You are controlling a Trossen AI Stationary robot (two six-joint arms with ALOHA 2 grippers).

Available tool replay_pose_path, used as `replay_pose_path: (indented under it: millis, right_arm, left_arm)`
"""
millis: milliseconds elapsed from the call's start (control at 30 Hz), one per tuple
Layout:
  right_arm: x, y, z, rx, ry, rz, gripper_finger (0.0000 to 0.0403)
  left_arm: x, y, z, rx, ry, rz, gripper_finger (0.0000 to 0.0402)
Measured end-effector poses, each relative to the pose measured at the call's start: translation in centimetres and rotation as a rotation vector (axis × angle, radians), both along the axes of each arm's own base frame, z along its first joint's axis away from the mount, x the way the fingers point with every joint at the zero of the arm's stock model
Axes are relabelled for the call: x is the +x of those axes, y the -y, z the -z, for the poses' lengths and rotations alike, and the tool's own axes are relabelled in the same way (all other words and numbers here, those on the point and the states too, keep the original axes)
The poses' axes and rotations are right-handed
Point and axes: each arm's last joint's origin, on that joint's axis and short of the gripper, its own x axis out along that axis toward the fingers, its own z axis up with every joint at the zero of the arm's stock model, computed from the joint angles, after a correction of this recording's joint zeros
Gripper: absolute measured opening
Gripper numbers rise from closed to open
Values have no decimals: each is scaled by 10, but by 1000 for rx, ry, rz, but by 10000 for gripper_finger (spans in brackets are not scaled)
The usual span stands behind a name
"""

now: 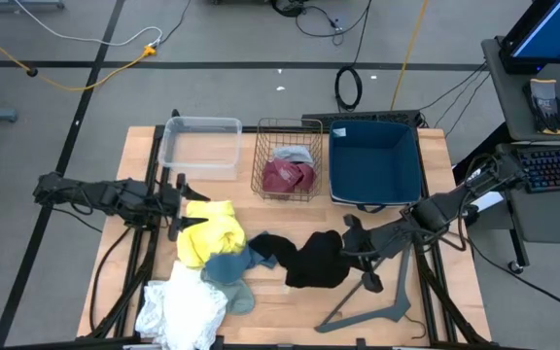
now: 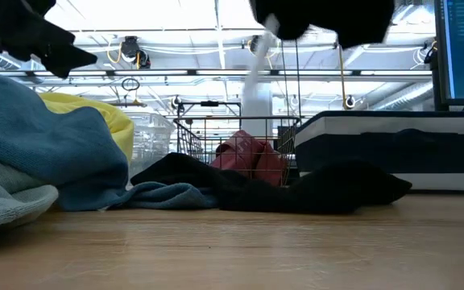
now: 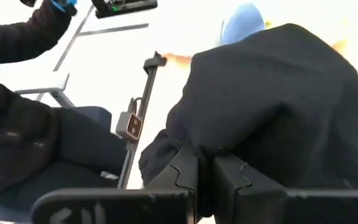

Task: Pick & Place Cloths
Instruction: Put the black shorts into the wire basket

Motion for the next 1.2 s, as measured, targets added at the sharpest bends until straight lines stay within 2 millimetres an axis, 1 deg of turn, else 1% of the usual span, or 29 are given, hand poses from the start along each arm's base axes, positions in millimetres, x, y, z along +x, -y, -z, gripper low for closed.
replay_pose_path:
  millis: [100,267,367,500,667,833,933,1033,1200]
  right_arm:
    - [2,0,-3,-52,57,-5,7]
    - [5,5,-4,-103,92,-14,6]
    - [9,11,-5,-127,118,-7,6]
    - [18,22,-11,-202,207,2,6]
    - [28,40,-19,-405,334,52,6]
    - [35,53,-29,-598,460,22,6]
    - [38,58,-33,-742,513,-17,6]
    - [39,62,-35,-901,527,-10,7]
    - [39,70,-36,-1156,462,36,6]
  left_arm:
    - [0,0,1,-2,6,2,282]
    - [1,0,1,-2,5,2,282]
    - [1,0,1,-1,5,2,282]
    - [1,0,1,-1,6,3,282]
    - [1,0,1,0,5,3,282]
    - [0,0,1,0,5,3,282]
    - [0,0,1,-1,5,3,282]
    - [0,0,1,-1,4,4,282]
    - [1,0,1,-2,4,5,282]
